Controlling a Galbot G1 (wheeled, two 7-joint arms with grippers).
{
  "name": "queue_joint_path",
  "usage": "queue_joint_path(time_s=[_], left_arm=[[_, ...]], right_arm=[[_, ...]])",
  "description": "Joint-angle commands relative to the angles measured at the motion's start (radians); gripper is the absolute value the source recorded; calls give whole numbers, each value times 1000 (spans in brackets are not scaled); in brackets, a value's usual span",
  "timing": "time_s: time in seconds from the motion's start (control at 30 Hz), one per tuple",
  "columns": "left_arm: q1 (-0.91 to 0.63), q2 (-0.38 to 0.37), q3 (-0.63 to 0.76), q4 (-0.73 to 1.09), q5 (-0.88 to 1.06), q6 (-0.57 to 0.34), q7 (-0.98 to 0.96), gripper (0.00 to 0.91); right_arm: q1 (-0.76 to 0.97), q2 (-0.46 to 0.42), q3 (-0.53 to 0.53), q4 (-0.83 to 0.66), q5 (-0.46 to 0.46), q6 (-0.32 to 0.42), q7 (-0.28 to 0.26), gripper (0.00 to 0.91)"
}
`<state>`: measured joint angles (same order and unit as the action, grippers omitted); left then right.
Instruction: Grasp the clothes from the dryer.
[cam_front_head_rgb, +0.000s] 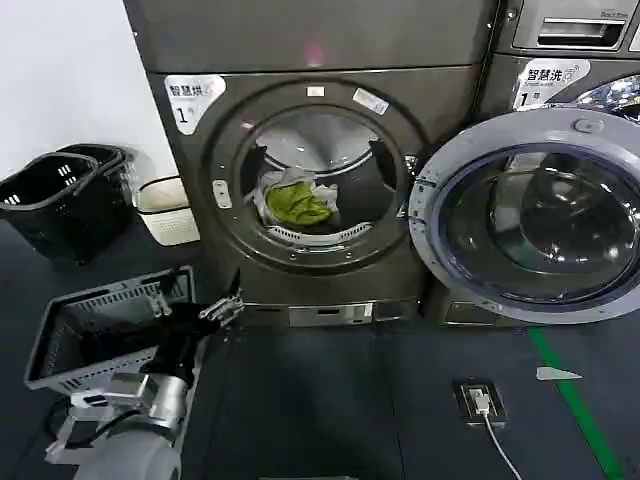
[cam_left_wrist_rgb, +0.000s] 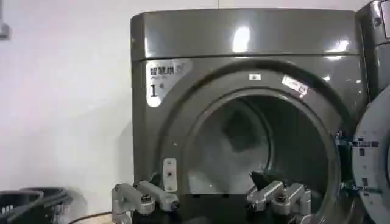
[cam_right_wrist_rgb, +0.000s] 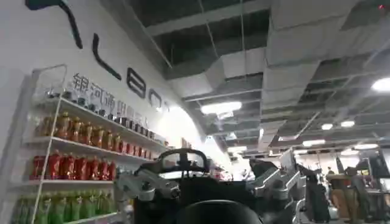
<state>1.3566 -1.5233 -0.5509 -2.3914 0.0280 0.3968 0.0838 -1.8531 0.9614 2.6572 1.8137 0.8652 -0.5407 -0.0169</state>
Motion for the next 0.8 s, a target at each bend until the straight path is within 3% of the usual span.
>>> queue_joint_path(time_s=[0.03, 0.17, 0.8], left_arm=[[8, -3, 8, -3, -2, -2, 6, 907], [22, -8, 24, -8, -3, -2, 9, 907], [41, -35, 79, -11, 14, 6, 7, 907]], right_arm=[[2, 3, -22, 23, 32, 27, -4, 907], [8, 5, -40, 52, 95, 58, -2, 907], [8, 16, -22, 52, 94, 64, -8, 907]])
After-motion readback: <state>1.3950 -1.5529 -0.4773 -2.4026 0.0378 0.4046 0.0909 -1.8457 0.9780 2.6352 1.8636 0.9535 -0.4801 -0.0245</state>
